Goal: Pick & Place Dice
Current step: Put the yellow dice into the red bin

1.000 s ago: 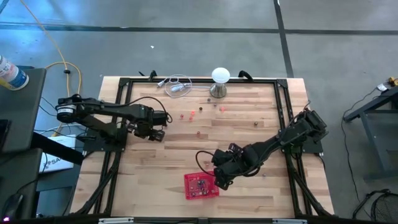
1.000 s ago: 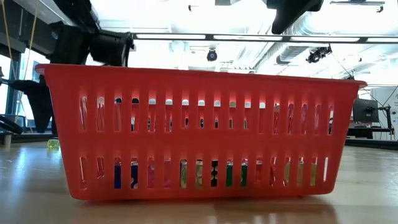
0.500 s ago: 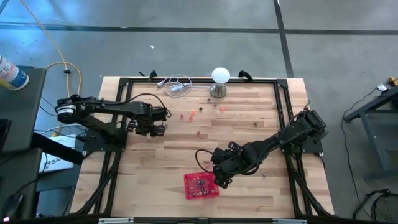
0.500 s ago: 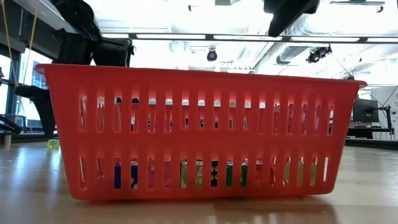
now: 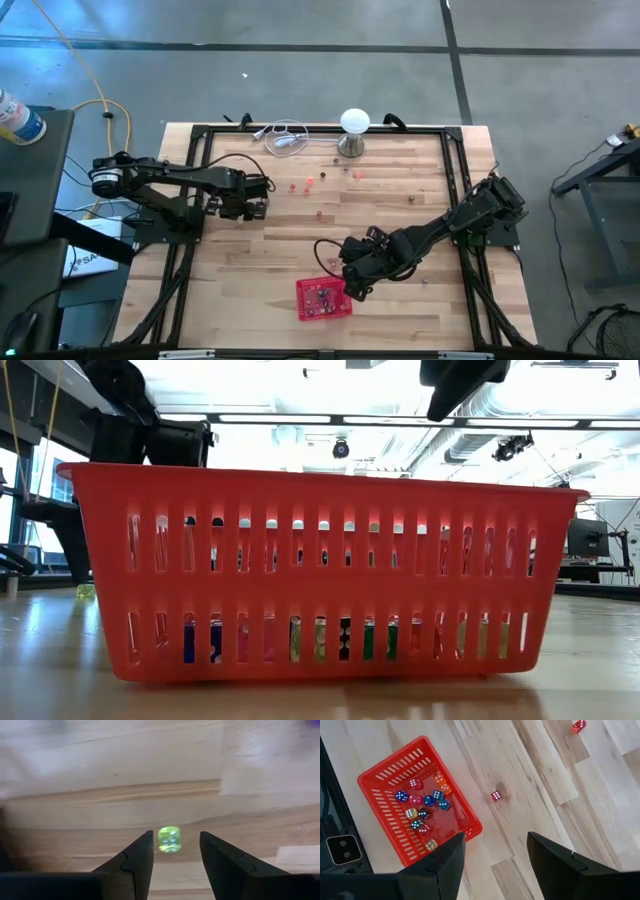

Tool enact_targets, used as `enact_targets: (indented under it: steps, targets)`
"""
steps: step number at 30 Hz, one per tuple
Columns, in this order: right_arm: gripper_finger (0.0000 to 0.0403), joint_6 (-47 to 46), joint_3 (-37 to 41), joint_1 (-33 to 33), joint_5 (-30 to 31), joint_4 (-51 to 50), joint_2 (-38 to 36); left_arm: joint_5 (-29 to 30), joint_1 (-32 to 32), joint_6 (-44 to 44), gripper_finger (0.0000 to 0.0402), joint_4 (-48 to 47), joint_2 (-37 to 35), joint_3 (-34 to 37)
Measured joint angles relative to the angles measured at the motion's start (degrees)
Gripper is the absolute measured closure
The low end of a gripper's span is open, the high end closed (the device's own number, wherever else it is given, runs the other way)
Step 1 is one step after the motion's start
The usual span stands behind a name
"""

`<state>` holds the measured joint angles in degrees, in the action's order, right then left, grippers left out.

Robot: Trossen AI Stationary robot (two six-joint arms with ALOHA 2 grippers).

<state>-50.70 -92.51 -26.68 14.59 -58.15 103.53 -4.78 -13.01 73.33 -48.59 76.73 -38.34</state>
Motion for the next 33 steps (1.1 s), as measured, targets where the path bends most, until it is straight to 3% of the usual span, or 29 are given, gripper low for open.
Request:
enact_targets:
  steps: [17, 21, 28, 33]
  targets:
    - [0.0199, 1.49, 0.00, 0.43, -0.14, -0.35, 0.00, -1.26, 0.00, -0.18, 0.0252, 4.62, -0.07, 3.05]
    - [0.0199, 1.89, 0.00, 0.57, -0.15, -0.35, 0.00, -1.14, 0.00, -0.89, 0.0276, 4.83, -0.07, 3.05]
    - [0.0199, 2.54, 0.00, 0.59, -0.15, -0.35, 0.00, -0.55, 0.70, -1.53, 0.0354, 5.15, -0.07, 3.05]
    - [0.0199, 2.54, 0.00, 0.58, -0.17, -0.35, 0.00, 1.70, 2.97, -6.10, 0.0360, 5.76, -0.21, 2.98]
